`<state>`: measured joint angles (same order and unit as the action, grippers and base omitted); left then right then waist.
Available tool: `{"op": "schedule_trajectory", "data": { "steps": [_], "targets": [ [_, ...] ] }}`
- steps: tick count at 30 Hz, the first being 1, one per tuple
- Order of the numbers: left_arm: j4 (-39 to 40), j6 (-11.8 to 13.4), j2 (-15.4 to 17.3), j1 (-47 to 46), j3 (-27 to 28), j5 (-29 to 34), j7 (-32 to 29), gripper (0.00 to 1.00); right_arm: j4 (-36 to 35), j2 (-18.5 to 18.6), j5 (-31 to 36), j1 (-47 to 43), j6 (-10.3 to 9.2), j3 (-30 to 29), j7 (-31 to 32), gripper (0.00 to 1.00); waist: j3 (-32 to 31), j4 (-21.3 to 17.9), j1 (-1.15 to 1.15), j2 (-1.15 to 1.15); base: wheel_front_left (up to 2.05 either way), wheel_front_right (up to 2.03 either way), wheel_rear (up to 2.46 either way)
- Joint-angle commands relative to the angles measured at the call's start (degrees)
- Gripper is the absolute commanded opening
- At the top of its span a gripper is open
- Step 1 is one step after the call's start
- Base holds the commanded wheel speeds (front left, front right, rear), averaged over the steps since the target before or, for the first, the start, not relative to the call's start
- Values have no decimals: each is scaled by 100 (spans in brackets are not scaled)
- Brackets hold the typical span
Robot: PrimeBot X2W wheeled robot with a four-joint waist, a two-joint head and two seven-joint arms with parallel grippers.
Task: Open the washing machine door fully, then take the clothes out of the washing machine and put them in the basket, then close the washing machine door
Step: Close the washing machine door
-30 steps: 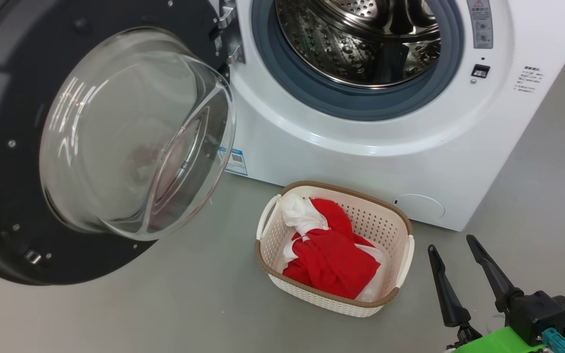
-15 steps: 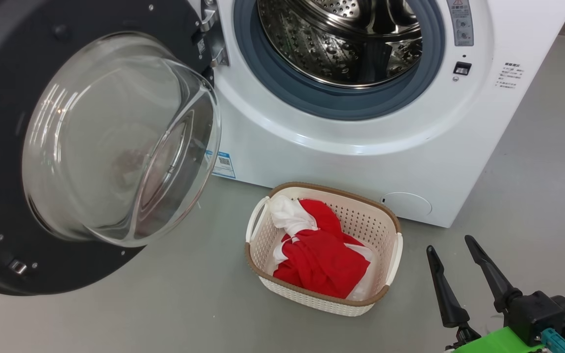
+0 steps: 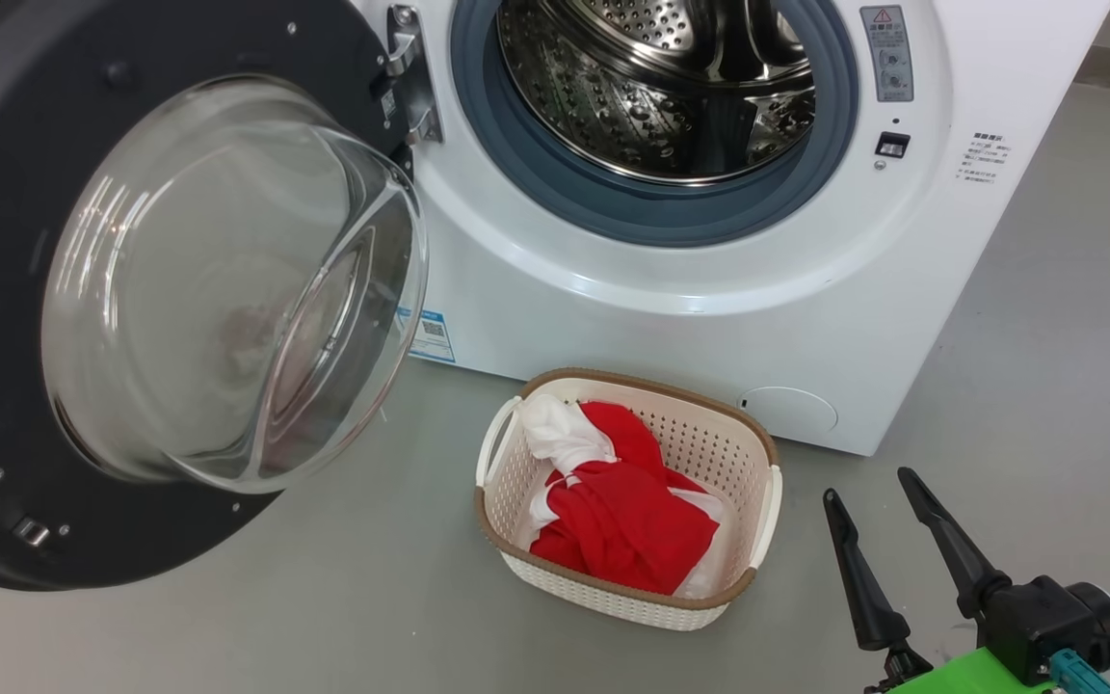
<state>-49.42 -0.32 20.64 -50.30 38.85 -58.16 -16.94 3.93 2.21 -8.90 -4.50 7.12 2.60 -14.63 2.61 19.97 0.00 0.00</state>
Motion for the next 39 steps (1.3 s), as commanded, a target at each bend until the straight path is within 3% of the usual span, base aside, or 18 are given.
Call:
{"op": "schedule_trajectory", "data": {
  "steps": [1, 8, 20, 39],
  "targets": [
    [-42, 63, 421, -162, 69, -70, -169, 0, -134, 66, 27, 74, 36, 155, -22, 100, -20, -18, 0, 0, 0, 0, 0],
    [-641, 154, 555, -326, 156, -300, -637, 0, -164, 66, 35, 54, 36, 193, -6, 100, -34, -95, 0, 0, 0, 0, 0],
    [-897, -114, 433, -226, -104, -296, -1239, 0, -219, 66, 10, 66, 36, 168, 6, 100, 50, -162, 0, 0, 0, 0, 0],
    [-162, -191, -258, 55, -326, -504, -2064, 0, -185, 66, -92, 133, 36, 88, -32, 100, 171, 86, 0, 0, 0, 0, 0]
  ]
}}
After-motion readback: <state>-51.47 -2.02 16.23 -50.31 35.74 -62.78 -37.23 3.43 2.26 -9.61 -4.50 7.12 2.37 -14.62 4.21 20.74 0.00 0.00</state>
